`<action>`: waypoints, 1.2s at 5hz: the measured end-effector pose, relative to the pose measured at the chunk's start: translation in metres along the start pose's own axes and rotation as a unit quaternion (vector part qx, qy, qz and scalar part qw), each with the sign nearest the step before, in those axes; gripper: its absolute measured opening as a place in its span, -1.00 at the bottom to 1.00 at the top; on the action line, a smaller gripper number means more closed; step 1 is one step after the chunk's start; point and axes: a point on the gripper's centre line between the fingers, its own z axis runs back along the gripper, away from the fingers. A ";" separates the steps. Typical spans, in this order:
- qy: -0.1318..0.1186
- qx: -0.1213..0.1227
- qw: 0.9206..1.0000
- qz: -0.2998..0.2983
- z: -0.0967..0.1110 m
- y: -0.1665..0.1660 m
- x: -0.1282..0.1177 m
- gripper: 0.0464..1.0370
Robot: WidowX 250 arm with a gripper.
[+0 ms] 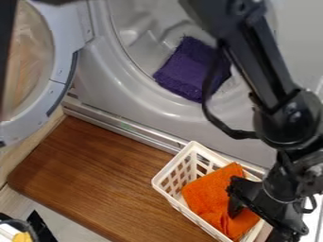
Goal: I take the basket with an orange cloth and put it on the right
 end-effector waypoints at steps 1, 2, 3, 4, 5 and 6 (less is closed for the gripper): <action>-0.019 0.006 1.000 0.016 0.000 0.003 0.002 0.93; -0.052 -0.001 0.998 0.030 0.056 0.023 0.002 0.93; -0.071 0.000 0.997 0.042 0.101 0.033 0.010 0.93; -0.075 -0.009 0.996 0.054 0.124 0.039 0.013 0.93; -0.088 -0.013 0.994 0.063 0.135 0.046 0.014 0.93; -0.085 -0.013 0.994 0.069 0.136 0.054 0.015 0.93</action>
